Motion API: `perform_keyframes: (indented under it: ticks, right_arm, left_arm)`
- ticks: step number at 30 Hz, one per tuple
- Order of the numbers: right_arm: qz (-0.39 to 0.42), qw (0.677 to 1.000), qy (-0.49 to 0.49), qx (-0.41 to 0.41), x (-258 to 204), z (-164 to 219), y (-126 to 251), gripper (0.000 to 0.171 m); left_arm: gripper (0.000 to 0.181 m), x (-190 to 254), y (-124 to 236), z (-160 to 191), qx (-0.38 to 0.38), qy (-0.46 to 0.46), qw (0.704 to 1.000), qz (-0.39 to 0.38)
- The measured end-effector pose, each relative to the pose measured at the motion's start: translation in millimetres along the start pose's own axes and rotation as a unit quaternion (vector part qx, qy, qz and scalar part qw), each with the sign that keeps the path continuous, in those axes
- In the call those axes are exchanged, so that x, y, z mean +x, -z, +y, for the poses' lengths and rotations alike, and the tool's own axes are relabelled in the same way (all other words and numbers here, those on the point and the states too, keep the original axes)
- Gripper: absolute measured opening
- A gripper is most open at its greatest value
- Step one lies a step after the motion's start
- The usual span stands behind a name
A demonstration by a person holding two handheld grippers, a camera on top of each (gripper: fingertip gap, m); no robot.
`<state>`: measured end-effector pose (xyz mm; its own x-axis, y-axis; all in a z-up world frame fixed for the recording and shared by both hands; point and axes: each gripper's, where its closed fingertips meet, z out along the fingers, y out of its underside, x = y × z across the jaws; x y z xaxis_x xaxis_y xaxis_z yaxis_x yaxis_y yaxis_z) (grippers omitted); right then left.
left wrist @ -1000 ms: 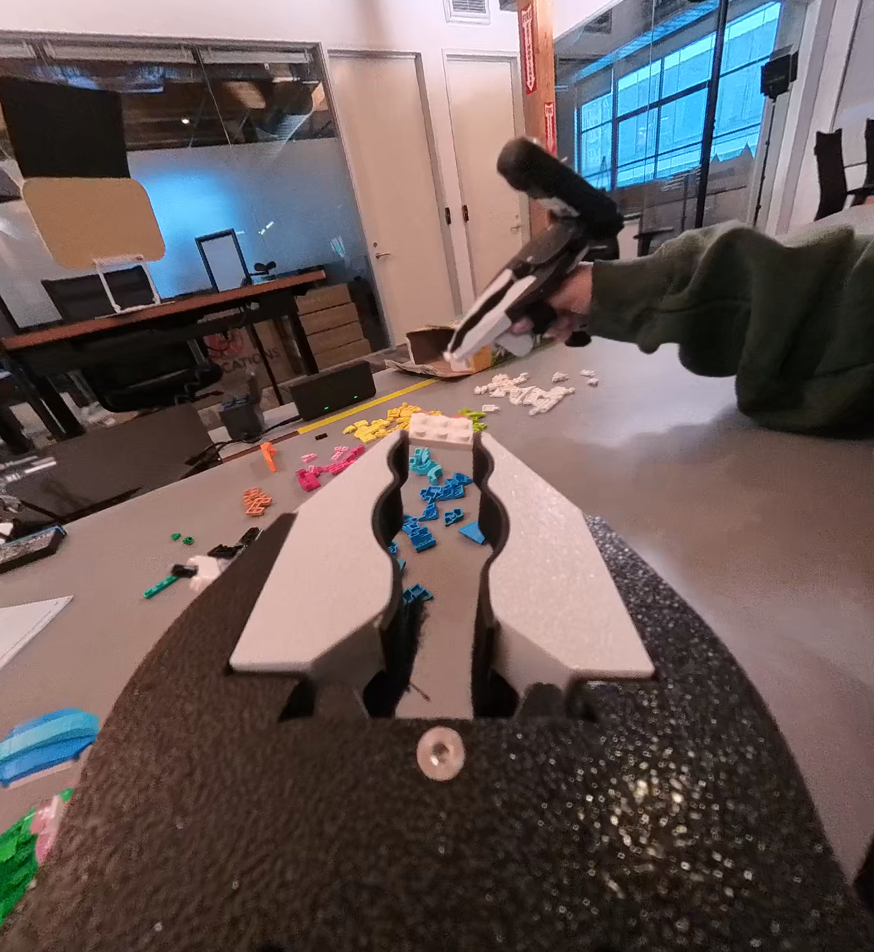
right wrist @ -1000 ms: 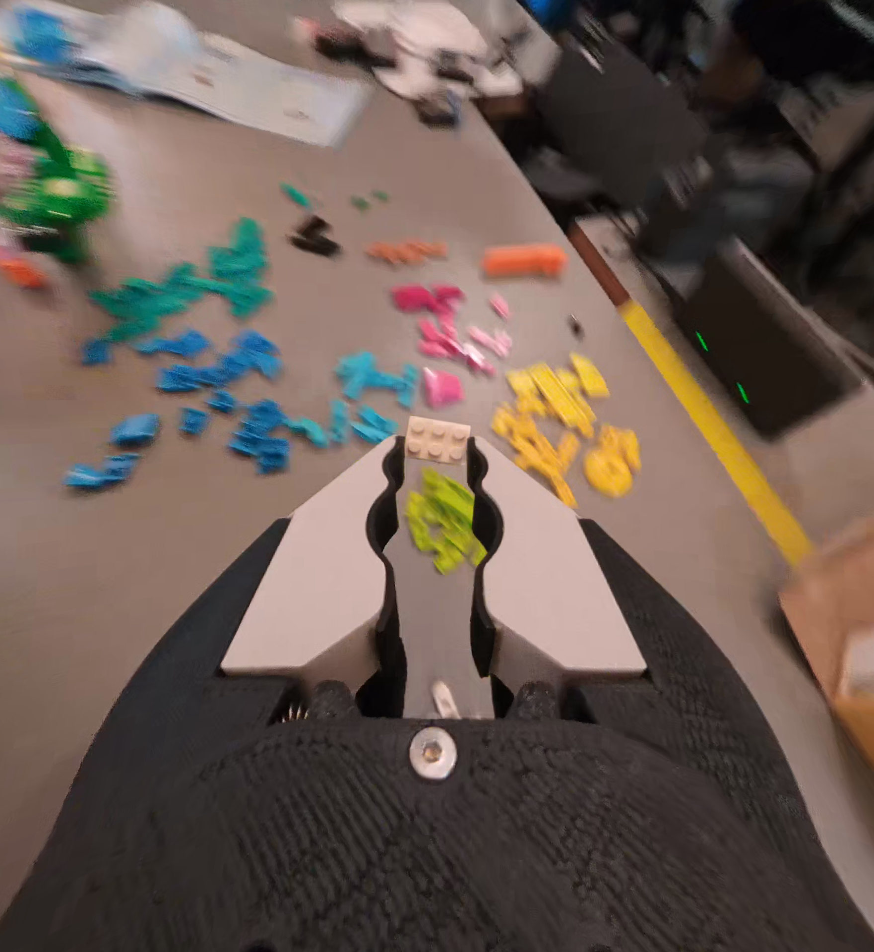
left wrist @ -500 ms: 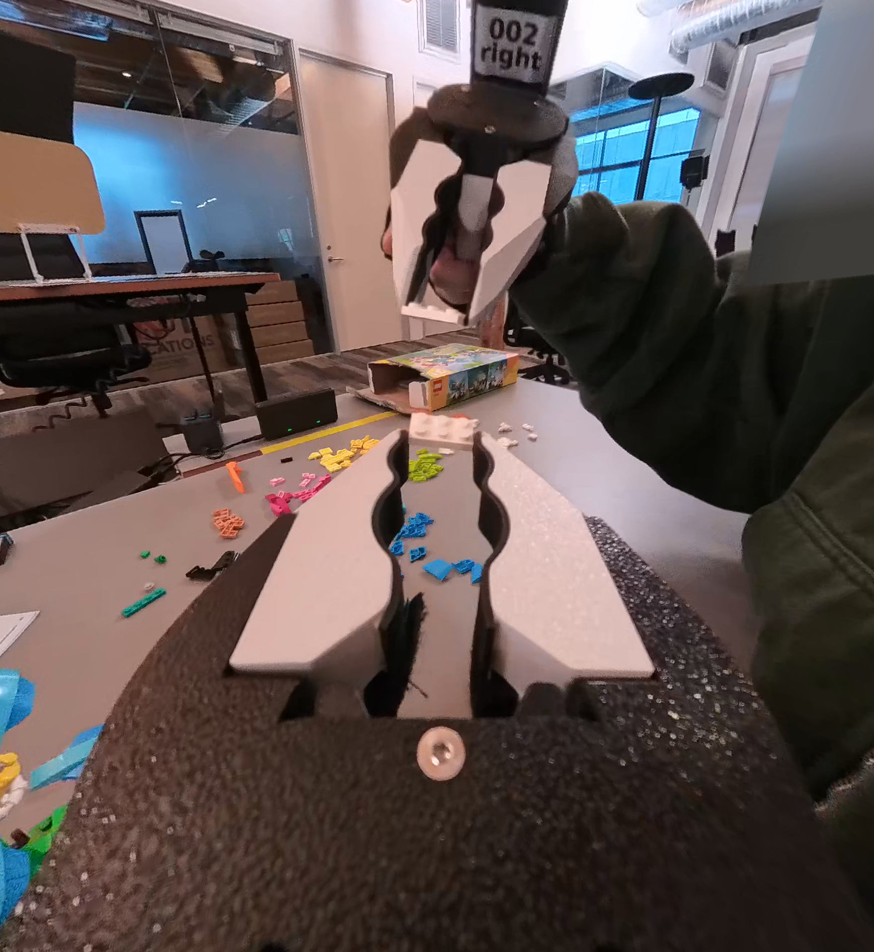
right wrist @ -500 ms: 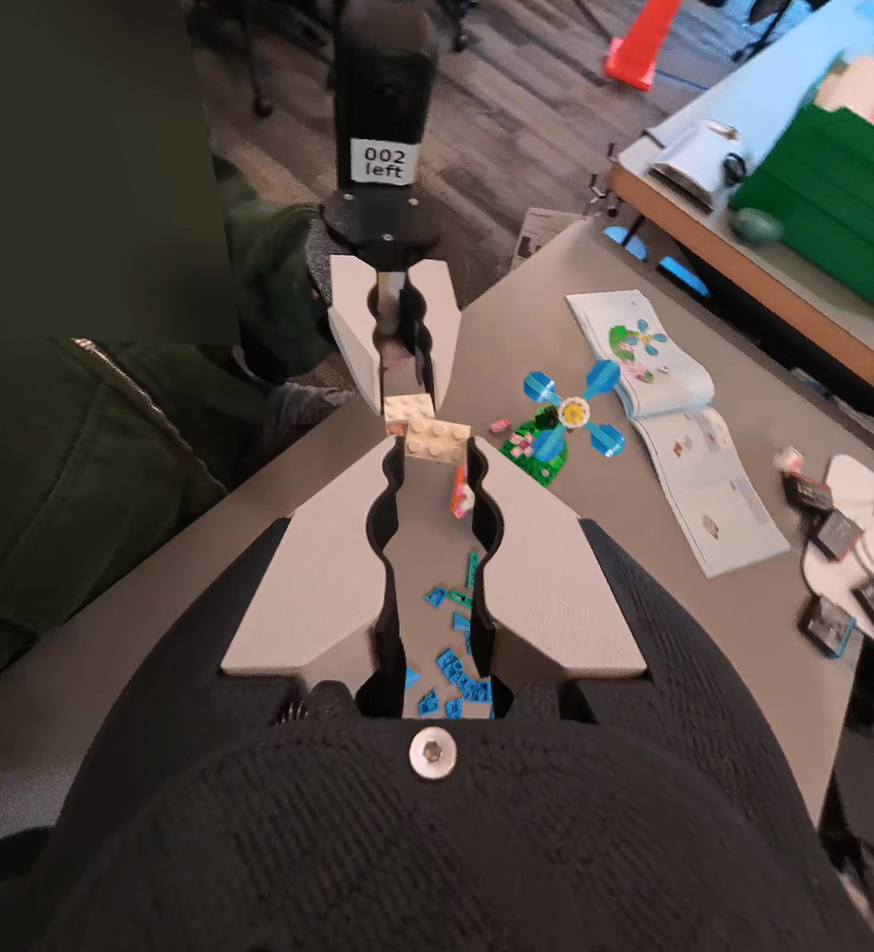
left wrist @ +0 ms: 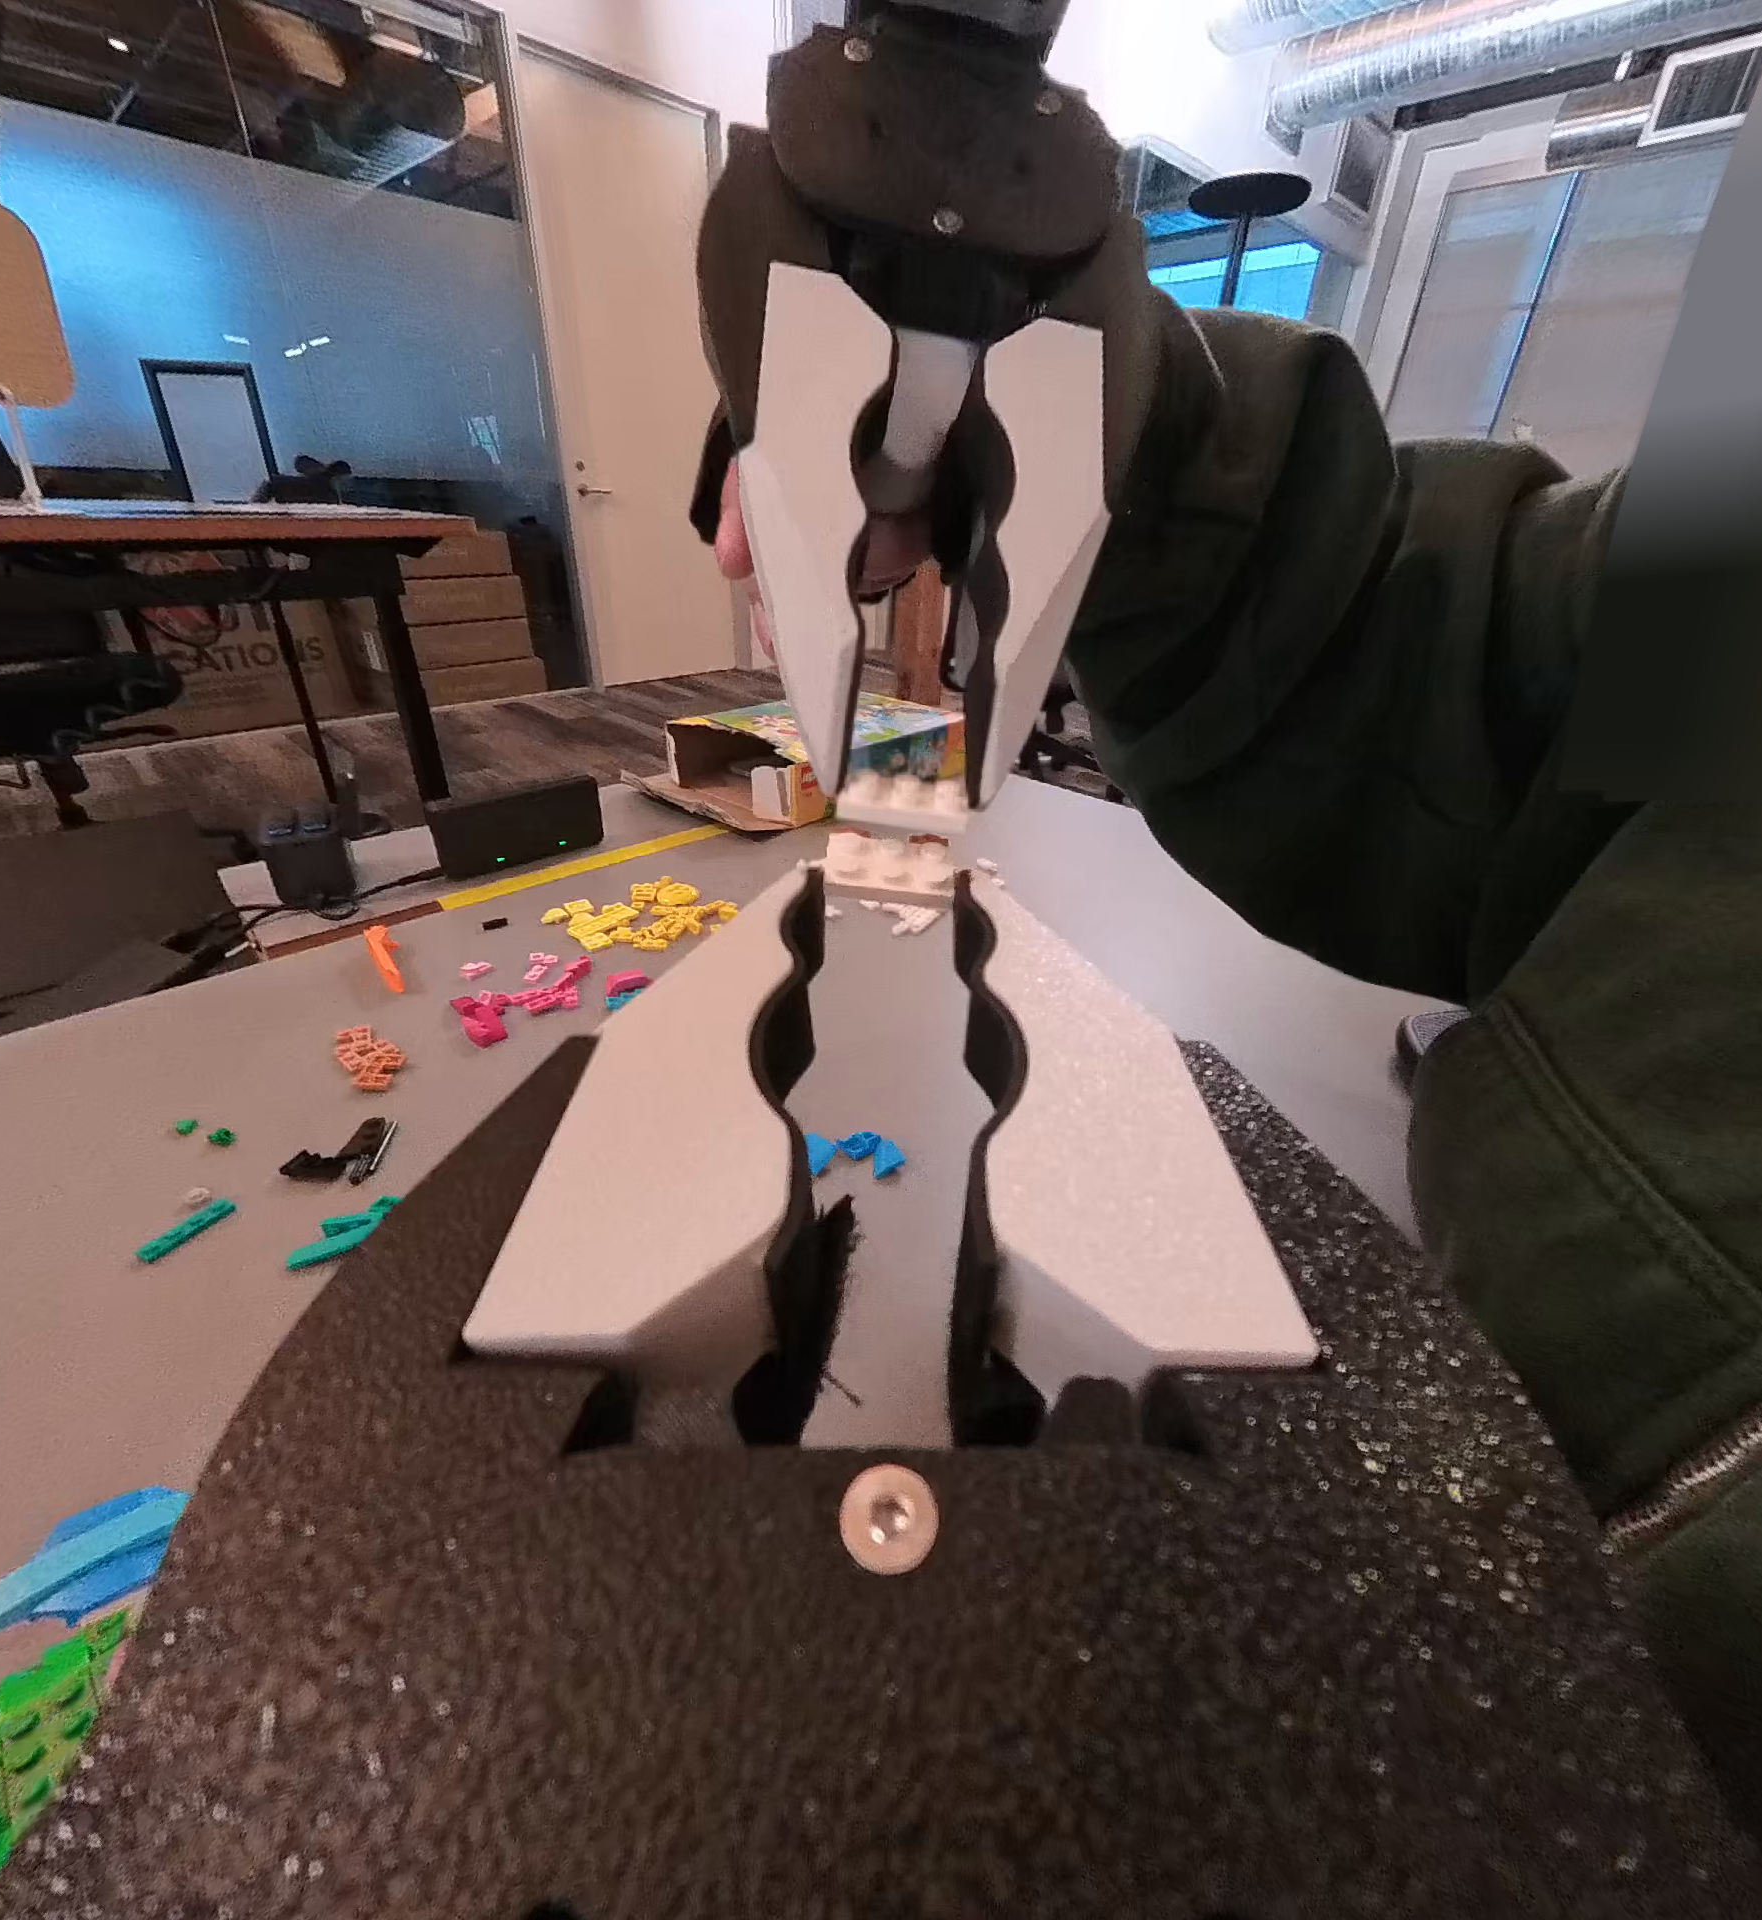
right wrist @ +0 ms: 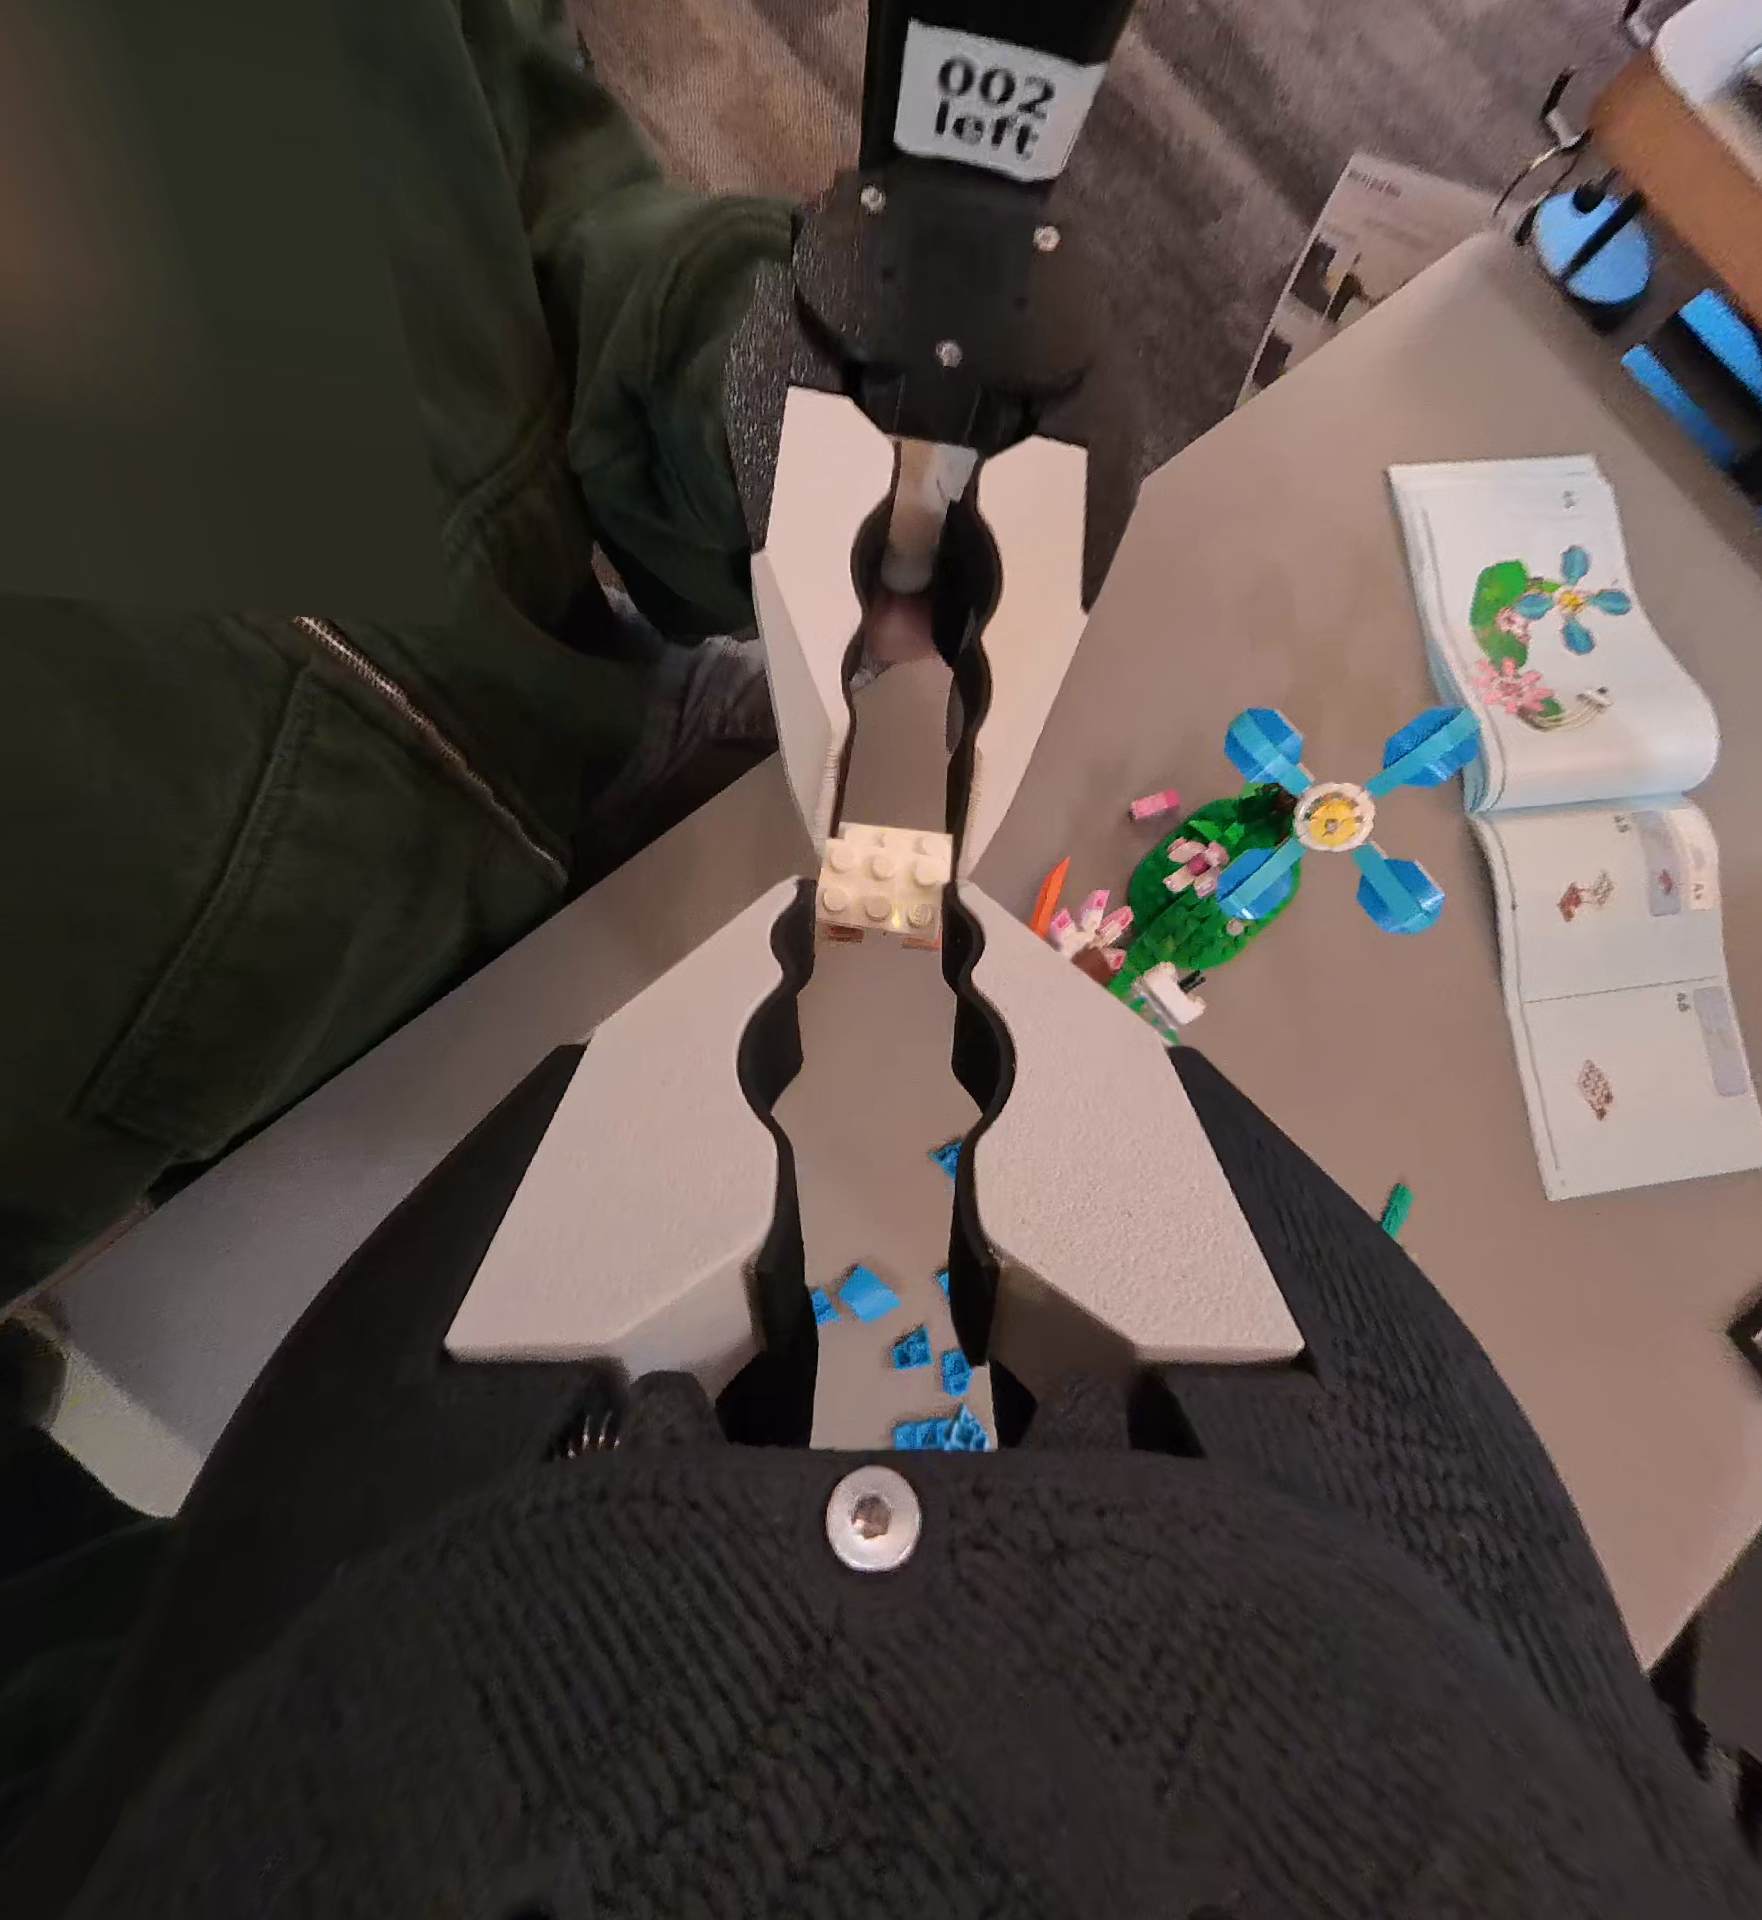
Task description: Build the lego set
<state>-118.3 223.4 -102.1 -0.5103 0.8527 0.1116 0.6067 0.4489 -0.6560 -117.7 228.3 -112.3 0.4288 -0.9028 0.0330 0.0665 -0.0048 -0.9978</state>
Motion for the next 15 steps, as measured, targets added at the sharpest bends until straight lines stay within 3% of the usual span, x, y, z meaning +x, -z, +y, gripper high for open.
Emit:
perform_keyframes:
  ticks: [15]
  right_arm:
    - [-0.002, 0.996, 0.025, -0.085, -5.0, 8.1, -8.5, 0.023]
  left_arm:
    - [0.022, 4.8, -4.2, 5.5, -0.013, 0.004, 1.0, 0.014]
